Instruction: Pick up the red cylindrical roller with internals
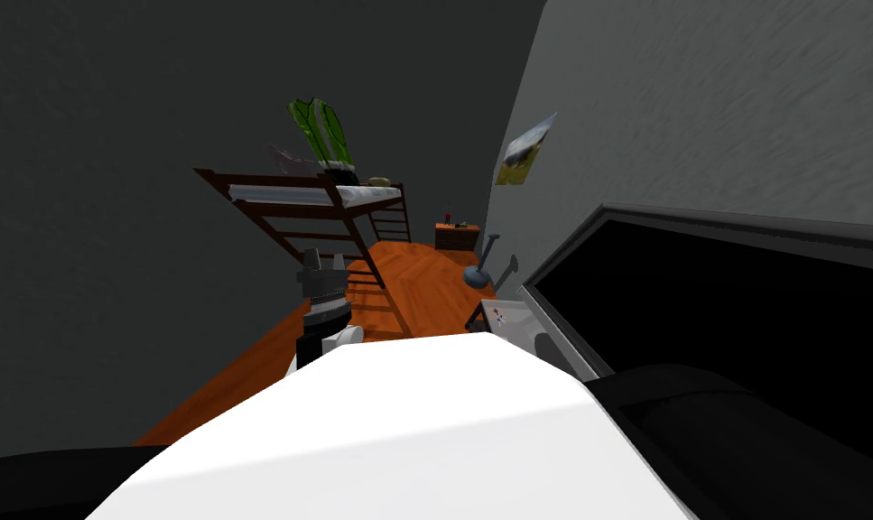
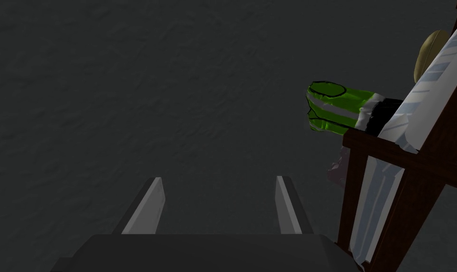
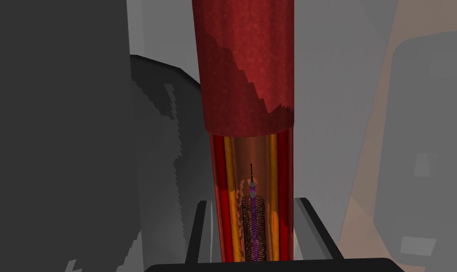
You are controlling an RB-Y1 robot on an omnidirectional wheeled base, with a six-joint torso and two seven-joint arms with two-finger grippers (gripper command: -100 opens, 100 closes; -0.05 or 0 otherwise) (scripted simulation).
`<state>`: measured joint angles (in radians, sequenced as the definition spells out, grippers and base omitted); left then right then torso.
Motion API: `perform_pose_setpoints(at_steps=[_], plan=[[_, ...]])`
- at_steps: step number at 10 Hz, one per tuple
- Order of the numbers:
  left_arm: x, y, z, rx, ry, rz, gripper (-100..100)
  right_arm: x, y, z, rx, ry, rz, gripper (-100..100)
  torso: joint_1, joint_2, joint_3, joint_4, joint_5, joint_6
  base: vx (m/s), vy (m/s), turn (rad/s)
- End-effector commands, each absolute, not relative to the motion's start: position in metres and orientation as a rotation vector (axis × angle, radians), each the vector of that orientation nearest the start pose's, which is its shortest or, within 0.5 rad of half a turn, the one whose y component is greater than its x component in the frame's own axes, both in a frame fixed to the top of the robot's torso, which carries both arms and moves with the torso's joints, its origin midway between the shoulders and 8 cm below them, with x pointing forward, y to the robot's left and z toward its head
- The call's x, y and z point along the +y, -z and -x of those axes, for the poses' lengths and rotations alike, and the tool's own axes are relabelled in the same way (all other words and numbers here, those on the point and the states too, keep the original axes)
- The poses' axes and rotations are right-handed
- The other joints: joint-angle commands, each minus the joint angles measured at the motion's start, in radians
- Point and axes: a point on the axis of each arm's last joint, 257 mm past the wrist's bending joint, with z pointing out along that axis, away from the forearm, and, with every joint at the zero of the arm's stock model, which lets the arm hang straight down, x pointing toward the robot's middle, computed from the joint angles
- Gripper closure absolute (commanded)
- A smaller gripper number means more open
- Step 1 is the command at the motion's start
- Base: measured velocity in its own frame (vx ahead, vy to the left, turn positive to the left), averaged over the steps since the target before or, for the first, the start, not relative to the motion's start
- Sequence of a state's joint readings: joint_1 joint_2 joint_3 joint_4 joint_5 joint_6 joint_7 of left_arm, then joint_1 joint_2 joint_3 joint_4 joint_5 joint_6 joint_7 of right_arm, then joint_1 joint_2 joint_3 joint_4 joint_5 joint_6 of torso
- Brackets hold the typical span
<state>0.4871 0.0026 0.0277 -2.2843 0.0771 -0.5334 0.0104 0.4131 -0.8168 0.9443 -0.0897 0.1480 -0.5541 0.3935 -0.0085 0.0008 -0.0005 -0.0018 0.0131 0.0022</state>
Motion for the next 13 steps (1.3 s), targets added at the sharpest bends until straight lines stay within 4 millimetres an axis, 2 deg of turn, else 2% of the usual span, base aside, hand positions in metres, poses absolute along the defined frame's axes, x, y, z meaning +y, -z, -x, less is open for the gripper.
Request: perform_pose_setpoints(at_steps=[1,5,8,10,13], plan=[[0.295,-0.037,-0.335,0.525,1.348,0.663,0,-0.645,0.512,0.215,3.232,0.383,-0.083,100,0.0,0.0,0.0,0.0,0.0,0.0,0.021,0.015,-0.008],[0.295,-0.037,-0.335,0.525,1.348,0.663,0,-0.649,0.507,0.217,3.224,0.386,-0.092,100,0.0,0.0,0.0,0.0,0.001,0.0,0.013,0.009,-0.002],[0.295,-0.037,-0.335,0.525,1.348,0.663,0,-0.652,0.496,0.227,3.234,0.376,-0.079,100,0.002,0.0,0.0,0.0,0.002,0.0,0.02,0.017,-0.006],[0.295,-0.037,-0.335,0.525,1.348,0.663,0,-0.654,0.496,0.224,3.223,0.385,-0.088,100,0.003,-0.001,-0.001,-0.001,0.003,0.0,0.012,0.009,-0.003],[0.295,-0.037,-0.335,0.525,1.348,0.663,0,-0.658,0.486,0.234,3.236,0.375,-0.074,100,0.004,-0.001,-0.001,-0.001,0.004,0.0,0.018,0.016,-0.004]])
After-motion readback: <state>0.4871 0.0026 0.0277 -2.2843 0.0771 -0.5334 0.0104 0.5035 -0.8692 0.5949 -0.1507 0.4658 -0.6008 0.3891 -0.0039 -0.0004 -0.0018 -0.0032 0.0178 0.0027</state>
